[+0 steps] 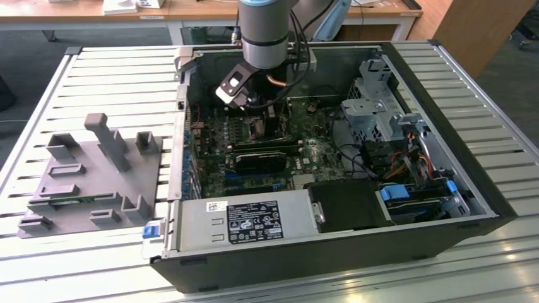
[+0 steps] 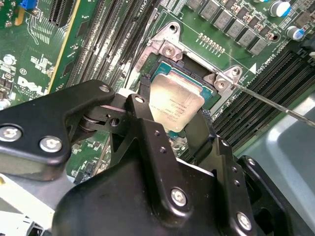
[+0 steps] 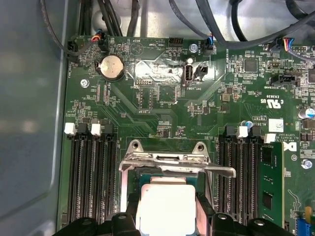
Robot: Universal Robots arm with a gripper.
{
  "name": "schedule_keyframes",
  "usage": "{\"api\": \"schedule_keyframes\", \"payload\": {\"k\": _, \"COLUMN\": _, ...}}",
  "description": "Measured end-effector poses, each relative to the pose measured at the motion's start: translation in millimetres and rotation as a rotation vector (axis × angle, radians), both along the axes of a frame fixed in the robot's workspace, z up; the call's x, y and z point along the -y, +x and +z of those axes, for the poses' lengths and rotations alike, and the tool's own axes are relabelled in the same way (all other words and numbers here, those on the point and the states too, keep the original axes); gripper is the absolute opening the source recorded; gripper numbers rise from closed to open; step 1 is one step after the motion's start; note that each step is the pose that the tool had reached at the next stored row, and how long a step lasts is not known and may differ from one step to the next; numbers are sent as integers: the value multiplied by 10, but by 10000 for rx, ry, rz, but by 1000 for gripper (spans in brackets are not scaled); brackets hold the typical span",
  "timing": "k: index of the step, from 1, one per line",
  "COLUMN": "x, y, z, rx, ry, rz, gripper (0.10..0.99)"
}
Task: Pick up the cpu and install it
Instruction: 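Place the cpu into insertion slot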
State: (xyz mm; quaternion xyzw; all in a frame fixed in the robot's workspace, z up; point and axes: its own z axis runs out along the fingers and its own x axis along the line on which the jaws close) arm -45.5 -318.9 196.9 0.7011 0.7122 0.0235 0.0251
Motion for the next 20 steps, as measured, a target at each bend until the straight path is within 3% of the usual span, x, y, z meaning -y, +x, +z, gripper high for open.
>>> {"api": "schedule_keyframes", "payload": {"k": 20, "x": -3, "y": 0, "z": -27, "rx": 0, "ry": 26, "rz": 0, "gripper": 533}}
